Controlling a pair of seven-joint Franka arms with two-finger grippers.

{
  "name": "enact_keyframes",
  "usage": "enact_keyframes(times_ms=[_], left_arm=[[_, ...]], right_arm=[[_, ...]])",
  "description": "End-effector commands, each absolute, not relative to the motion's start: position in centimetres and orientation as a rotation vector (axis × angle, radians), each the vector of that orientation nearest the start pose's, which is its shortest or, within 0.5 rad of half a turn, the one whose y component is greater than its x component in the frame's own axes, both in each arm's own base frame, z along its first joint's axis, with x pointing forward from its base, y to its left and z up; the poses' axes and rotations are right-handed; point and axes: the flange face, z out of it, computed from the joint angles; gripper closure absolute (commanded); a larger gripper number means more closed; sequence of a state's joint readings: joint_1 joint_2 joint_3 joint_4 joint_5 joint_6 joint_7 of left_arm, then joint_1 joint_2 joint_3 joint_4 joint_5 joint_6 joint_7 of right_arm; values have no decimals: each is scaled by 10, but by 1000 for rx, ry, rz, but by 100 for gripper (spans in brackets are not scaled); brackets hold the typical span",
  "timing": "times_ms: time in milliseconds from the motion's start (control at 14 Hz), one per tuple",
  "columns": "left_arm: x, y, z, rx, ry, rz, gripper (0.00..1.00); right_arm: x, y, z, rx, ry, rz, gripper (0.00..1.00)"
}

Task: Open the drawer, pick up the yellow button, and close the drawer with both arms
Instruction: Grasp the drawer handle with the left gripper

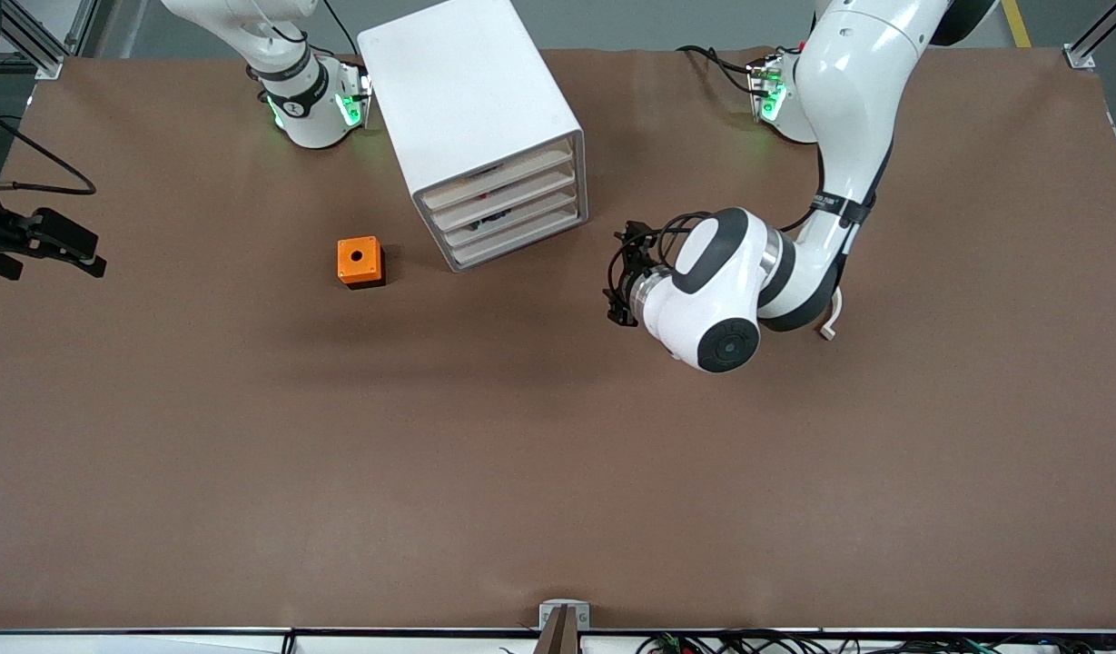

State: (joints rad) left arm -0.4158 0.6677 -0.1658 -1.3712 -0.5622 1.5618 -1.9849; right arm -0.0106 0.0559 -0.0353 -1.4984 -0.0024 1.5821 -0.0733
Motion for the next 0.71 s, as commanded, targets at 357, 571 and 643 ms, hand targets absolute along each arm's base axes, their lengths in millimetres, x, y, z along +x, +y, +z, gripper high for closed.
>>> enact_keyframes(times_ms=[357, 571, 643], left_arm=[[549, -418, 307, -1548, -2009, 1282, 0], [545, -427, 313, -1453, -2025, 1328, 0], [543, -433, 316, -1413, -2014, 1391, 7]], right_arm=[[572, -28, 632, -3159, -51, -40, 0], [573, -25, 632, -3159, -58, -40, 0], [572, -27, 632, -3159, -53, -40, 0]])
